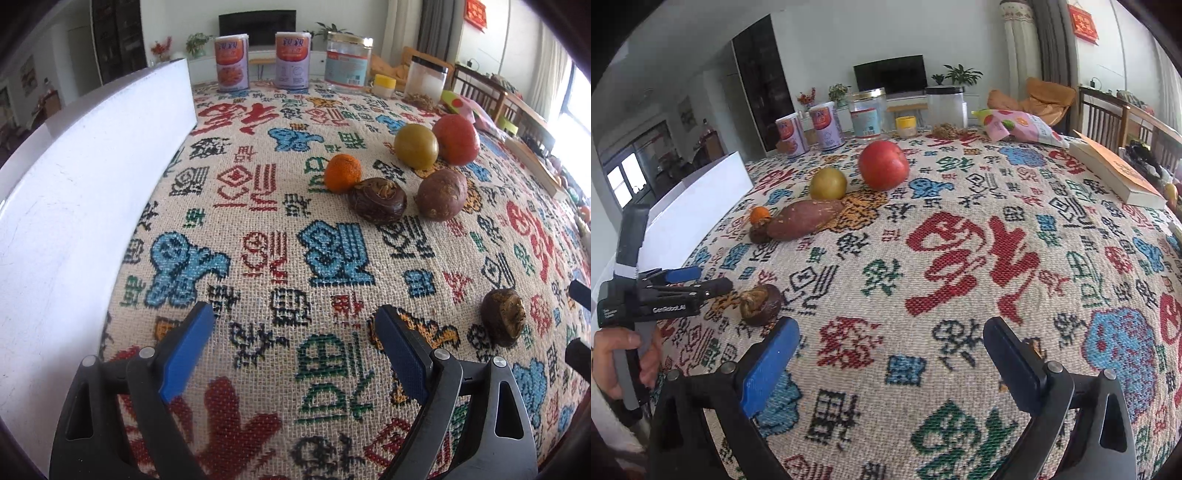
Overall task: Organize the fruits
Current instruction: 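Grasp the dark brown round fruit with the right tool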
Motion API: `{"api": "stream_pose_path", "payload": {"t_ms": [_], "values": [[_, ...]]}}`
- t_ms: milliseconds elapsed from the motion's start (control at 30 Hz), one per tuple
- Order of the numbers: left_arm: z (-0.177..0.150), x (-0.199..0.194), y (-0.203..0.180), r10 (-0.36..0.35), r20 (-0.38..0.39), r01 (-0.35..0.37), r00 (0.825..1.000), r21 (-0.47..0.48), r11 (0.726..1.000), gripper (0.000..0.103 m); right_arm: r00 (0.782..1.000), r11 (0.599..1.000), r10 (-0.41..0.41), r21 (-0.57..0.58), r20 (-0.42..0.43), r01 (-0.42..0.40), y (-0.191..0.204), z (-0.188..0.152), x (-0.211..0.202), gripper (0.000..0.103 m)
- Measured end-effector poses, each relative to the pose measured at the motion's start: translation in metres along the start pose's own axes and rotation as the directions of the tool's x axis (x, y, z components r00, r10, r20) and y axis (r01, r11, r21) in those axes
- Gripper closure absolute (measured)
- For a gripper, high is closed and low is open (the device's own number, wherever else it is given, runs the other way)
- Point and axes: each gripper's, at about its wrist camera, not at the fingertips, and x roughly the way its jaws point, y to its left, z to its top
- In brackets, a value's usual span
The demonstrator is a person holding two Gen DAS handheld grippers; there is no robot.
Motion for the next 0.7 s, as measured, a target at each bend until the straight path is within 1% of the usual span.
{"api": "stream_pose_path", "payload": {"t_ms": [33,67,133,200,233,267,333,400,500,567,633,700], "values": [[0.0,-0.001,0.002,-0.014,0.005,0.014,1.0,-0.013,1.0,0.012,1.0,0.998,0.022,-0.052,-0.018,-0.023,0.019,0.003,0.007,0.005],[-0.001,-0.001,0.001,-0.01,0.004,0.01,1.0,-0.009,1.0,0.012,0.998,0.994,0.031,-0.1,-0.045,-0.036,0.038,0.007,0.016,0.006],[-0.002,0.002,-0.007,0.032,-0.006,-0.032,0.999,0.023,0.999,0.012,0.995,0.986,0.019,-0.161,-0.094,-0.034,0.062,0.011,0.038,0.007],[-0.001,0.006,-0.012,0.049,-0.011,-0.049,0.999,0.041,0.998,0.009,0.992,0.985,-0.01,-0.169,-0.126,-0.011,0.072,0.012,0.059,0.016],[0.0,0.006,-0.012,0.048,-0.01,-0.048,0.999,0.034,0.998,0.008,0.99,0.987,-0.013,-0.162,-0.14,-0.01,0.073,0.012,0.067,0.029],[0.0,0.007,-0.011,0.048,-0.007,-0.048,0.999,0.027,0.998,0.008,0.988,0.987,-0.034,-0.161,-0.154,0.009,0.074,0.013,0.074,0.045],[0.001,0.007,-0.011,0.055,-0.004,-0.054,0.999,0.026,0.998,0.008,0.992,0.985,-0.045,-0.17,-0.12,0.024,0.077,0.016,0.07,0.06],[0.001,0.008,-0.011,0.056,-0.003,-0.056,0.998,0.024,0.998,0.008,0.995,0.989,-0.052,-0.146,-0.088,0.039,0.069,0.017,0.061,0.06],[0.001,0.008,-0.011,0.056,-0.003,-0.056,0.998,0.024,0.998,0.007,0.996,0.997,-0.063,-0.047,-0.069,0.06,0.034,0.021,0.045,0.06],[0.001,0.008,-0.011,0.056,-0.002,-0.056,0.998,0.024,0.998,0.007,0.991,0.993,-0.118,0.014,-0.064,0.119,0.006,0.022,0.037,0.06],[0.001,0.008,-0.01,0.056,-0.003,-0.056,0.998,0.024,0.998,0.007,0.981,0.98,-0.183,0.07,-0.07,0.188,-0.022,0.022,0.031,0.06],[0.001,0.008,-0.01,0.056,-0.003,-0.056,0.998,0.024,0.998,0.007,0.968,0.964,-0.239,0.099,-0.077,0.246,-0.042,0.019,0.026,0.06]]}}
